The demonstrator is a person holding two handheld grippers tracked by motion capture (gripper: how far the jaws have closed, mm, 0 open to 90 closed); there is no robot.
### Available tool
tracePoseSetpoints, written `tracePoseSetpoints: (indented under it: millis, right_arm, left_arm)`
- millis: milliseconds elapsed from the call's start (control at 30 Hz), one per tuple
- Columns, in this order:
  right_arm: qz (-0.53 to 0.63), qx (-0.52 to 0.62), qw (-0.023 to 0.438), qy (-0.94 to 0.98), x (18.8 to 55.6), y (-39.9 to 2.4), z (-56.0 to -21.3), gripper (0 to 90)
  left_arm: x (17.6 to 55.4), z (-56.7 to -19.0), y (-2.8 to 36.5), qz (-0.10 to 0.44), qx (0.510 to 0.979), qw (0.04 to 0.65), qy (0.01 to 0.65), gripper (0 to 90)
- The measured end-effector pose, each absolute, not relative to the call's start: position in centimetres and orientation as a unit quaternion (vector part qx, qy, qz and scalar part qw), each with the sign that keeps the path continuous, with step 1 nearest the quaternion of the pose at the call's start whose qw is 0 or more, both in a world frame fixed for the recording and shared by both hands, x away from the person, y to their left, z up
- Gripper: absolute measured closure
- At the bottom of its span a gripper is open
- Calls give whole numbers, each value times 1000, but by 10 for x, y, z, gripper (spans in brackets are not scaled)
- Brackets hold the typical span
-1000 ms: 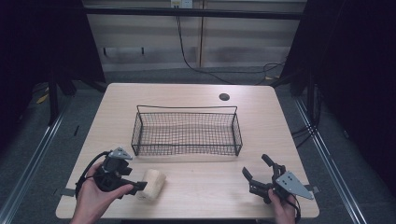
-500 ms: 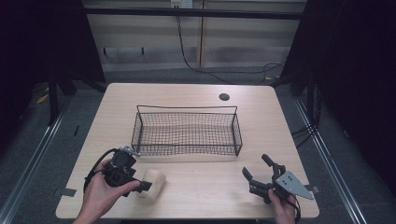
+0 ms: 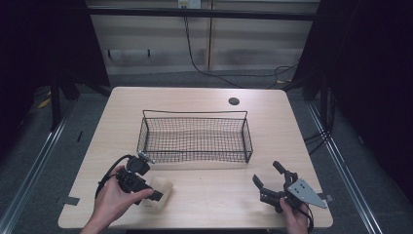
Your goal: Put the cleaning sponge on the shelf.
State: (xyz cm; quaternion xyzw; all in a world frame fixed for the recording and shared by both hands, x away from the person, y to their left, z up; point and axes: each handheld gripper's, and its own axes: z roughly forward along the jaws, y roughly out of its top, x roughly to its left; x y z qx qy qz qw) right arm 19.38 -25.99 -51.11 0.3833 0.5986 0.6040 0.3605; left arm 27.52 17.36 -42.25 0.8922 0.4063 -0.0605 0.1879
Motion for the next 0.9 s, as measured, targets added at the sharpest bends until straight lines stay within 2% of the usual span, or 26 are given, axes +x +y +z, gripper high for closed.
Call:
tracePoseSetpoints:
  millis: [900]
  right_arm:
    - [604,383,360,599,194,-260,-511,127]
  left_arm:
    - [284,-450,156,-77,898,123,415,167]
